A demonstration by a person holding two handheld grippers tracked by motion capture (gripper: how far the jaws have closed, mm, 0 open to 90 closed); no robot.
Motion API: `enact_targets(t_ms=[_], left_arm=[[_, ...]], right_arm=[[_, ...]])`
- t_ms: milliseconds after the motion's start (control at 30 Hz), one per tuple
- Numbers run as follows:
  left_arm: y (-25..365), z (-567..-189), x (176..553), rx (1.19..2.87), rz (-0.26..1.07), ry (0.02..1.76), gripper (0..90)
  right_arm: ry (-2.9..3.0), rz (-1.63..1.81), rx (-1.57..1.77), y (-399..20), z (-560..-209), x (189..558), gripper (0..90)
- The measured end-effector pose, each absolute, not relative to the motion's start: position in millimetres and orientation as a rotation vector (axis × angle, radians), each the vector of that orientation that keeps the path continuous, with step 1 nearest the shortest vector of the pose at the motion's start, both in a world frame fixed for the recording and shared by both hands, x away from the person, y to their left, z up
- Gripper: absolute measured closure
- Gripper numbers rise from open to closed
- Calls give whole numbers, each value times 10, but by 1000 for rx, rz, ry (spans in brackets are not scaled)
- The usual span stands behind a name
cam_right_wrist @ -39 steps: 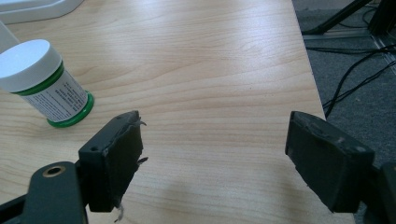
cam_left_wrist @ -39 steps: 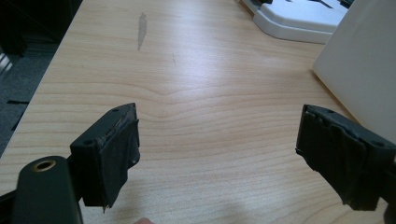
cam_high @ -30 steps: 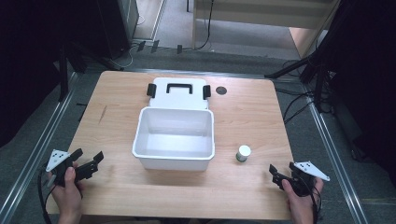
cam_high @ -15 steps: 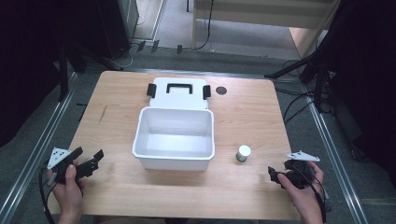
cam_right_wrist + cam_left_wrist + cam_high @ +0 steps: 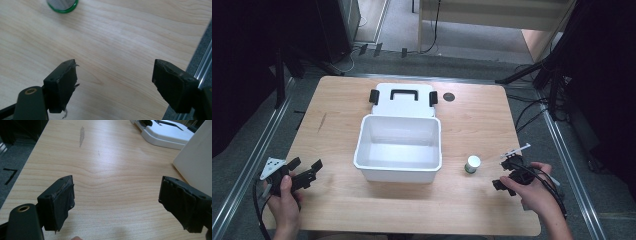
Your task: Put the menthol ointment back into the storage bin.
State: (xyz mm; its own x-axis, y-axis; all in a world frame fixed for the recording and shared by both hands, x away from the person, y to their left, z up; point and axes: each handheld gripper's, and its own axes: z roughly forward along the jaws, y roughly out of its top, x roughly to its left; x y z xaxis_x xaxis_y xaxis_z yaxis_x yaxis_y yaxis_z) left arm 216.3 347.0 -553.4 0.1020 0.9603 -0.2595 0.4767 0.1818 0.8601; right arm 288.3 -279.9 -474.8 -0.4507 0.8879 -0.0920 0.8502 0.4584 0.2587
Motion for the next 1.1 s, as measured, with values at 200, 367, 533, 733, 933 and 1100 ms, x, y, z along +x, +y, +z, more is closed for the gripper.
enact_targets(t_ms=[200,367,533,733,933,1100], left_arm=[[3473,-5534,2168,1437,640,1524,139],[3484,-5537,2179,1437,617,1524,139],[3486,-5537,2181,1435,614,1524,139],[3483,-5536,2184,1437,614,1525,139],[3468,-5535,2191,1451,623,1521,139],[3464,-5534,2200,1460,617,1515,139]], right_arm=[[2622,169,1443,-2563,-4729,3020,196],[2676,77,1407,-2353,-4764,3147,160],[2669,41,1445,-2217,-4772,3266,191],[2685,97,1471,-2077,-4745,3390,290],[2647,125,1505,-2015,-4720,3528,326],[2660,140,1513,-1963,-4722,3579,403]])
